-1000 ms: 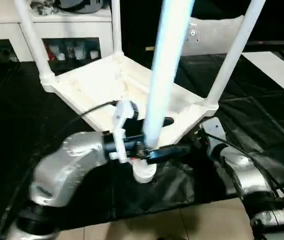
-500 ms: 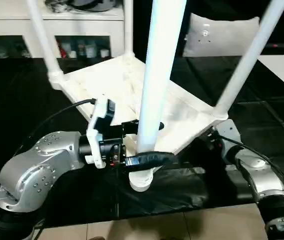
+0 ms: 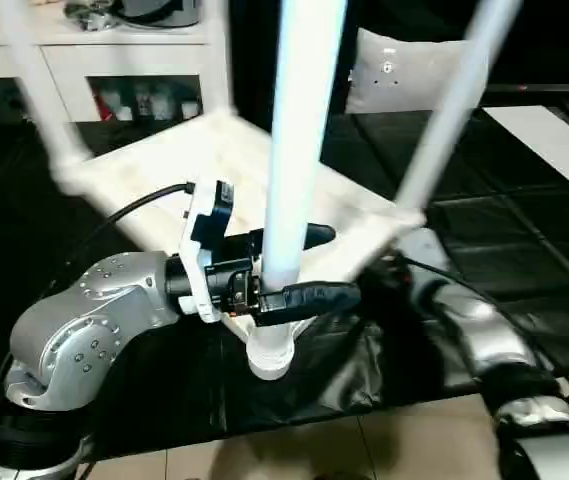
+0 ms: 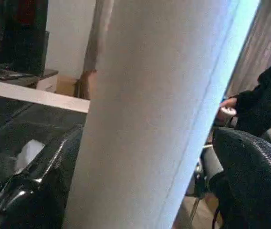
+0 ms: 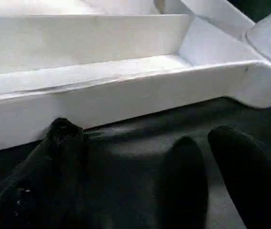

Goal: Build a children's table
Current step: Rotate table base

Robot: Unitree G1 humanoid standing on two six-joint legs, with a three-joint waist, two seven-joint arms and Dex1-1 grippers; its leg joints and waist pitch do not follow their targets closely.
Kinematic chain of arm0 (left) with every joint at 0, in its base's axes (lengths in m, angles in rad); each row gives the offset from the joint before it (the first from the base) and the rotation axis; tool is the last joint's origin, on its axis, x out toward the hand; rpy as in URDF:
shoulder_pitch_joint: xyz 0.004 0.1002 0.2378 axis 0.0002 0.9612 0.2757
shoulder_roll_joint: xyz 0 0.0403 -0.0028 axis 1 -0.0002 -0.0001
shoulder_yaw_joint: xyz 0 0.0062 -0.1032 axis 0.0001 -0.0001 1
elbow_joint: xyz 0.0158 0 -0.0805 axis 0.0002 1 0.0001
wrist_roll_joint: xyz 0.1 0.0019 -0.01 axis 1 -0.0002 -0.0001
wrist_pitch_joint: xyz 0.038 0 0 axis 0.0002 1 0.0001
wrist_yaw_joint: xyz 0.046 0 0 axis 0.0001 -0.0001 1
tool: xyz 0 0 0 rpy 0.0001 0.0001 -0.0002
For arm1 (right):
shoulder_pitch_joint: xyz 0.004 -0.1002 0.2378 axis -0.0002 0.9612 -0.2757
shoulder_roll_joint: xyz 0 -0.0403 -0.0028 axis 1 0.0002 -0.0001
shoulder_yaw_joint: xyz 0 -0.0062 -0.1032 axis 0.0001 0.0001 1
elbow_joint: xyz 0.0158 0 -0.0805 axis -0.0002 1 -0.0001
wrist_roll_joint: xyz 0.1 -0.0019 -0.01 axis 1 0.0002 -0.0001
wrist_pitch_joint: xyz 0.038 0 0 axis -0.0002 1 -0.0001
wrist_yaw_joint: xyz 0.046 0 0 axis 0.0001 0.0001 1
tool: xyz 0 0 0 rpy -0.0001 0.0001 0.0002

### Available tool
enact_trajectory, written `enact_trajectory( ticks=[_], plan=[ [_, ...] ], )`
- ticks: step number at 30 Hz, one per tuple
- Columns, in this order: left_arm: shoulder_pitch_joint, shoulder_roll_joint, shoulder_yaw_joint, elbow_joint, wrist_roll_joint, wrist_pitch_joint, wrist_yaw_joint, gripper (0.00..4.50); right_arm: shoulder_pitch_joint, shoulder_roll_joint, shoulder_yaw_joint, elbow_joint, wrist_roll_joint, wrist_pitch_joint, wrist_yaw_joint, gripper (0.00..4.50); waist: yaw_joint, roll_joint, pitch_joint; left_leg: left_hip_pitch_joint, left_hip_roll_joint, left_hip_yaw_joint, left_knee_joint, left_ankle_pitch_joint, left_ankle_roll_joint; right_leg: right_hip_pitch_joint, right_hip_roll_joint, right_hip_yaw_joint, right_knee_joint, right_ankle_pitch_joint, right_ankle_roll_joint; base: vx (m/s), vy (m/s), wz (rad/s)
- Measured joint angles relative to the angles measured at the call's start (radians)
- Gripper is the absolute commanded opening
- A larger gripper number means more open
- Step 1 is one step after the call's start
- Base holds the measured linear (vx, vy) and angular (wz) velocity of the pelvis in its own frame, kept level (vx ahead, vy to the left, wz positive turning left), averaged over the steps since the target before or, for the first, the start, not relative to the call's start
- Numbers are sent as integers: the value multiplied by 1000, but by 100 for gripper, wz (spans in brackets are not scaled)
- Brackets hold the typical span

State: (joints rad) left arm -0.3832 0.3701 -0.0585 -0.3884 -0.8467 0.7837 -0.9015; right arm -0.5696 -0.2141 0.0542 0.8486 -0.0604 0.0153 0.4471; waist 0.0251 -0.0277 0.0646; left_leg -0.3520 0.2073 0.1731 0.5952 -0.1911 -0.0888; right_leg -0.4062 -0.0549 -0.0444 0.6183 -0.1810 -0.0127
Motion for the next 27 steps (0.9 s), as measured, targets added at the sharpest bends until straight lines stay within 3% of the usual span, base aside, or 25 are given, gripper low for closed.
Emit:
enact_trajectory(
  ticks=[3, 9, 19, 23, 27],
  plan=[
    [-17, -37, -19, 6, 5, -9, 14, 450, -42, 27, 4, 55, -13, -12, -1, 450, 4, 0, 0, 0, 0, 0, 0, 0, 0, 0, 0, 0, -1, 3, -6, 0, 0, 0],
    [-92, -142, -79, 113, 120, -105, 81, 450, -67, 100, 31, 93, -21, -48, 0, 450, 7, -1, 0, -1, 0, 0, 0, 0, 0, 0, 0, 0, -1, 4, -6, 0, 0, 0],
    [-165, -249, -161, 268, 322, -269, 218, 450, -66, 96, 19, 114, -16, -79, -10, 450, 30, 1, -1, 1, -1, 0, 0, 0, 1, 0, -2, -1, -2, 4, -7, 0, 0, 0],
    [-163, -223, -180, 289, 382, -315, 225, 450, -33, 43, -9, 100, 12, -93, 2, 450, 46, 6, -1, 1, -1, 0, 0, 0, 1, 0, -2, -2, -2, 4, -6, 0, 0, 0],
    [-120, -125, -200, 303, 416, -348, 146, 450, 30, -40, -63, 44, 56, -96, 62, 450, 63, 9, -1, 1, -1, 0, 0, 0, 1, 0, -2, -1, -3, 4, -6, 0, 0, 0]
  ],
)
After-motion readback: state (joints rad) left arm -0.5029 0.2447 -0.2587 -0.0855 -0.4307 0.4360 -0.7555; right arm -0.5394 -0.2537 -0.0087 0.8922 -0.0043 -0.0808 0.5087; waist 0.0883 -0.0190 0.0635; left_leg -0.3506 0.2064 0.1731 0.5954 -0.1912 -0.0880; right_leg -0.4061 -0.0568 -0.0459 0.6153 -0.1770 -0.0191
